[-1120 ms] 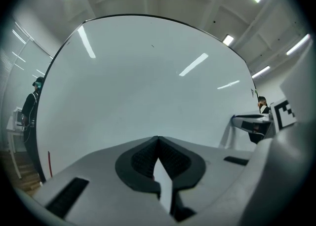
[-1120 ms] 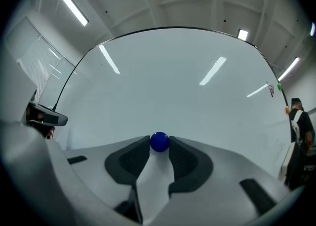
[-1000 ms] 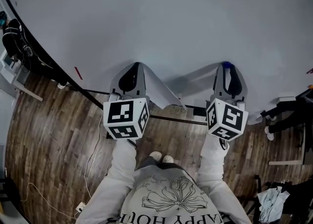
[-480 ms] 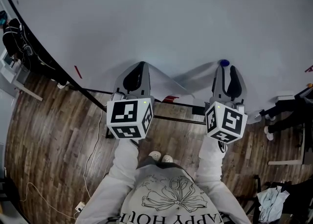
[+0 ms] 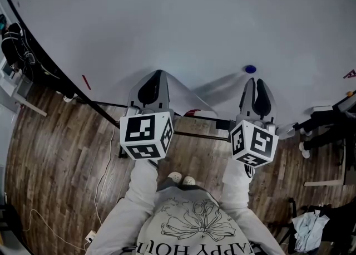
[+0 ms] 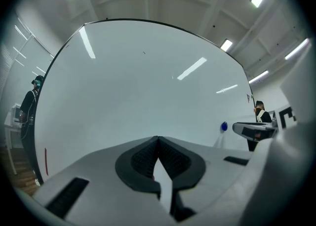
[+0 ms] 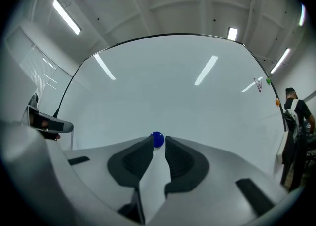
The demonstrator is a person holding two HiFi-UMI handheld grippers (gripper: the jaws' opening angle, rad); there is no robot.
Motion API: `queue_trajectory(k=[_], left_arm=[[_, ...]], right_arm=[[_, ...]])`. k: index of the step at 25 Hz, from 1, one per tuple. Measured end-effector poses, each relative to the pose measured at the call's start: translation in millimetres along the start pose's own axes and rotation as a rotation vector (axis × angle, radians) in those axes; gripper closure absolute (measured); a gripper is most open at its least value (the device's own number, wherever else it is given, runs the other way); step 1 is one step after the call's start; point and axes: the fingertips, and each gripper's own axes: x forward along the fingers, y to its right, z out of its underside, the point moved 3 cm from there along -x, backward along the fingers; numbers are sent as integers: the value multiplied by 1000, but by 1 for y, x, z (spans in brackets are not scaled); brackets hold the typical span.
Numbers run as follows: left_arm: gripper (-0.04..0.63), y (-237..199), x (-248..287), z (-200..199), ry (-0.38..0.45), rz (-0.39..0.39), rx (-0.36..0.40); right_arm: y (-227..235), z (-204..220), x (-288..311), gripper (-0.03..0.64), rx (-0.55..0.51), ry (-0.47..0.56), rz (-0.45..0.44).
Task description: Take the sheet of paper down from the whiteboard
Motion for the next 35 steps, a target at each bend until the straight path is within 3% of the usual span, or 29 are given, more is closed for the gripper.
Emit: queue_trajectory(k=[16, 35], left_arm=[[591, 6, -5, 2, -3, -21, 28], [591, 15, -6, -3, 3, -3, 38]], right_arm=[[2, 6, -6, 591, -7, -26, -3], [4, 1, -9, 591, -14, -19, -3]])
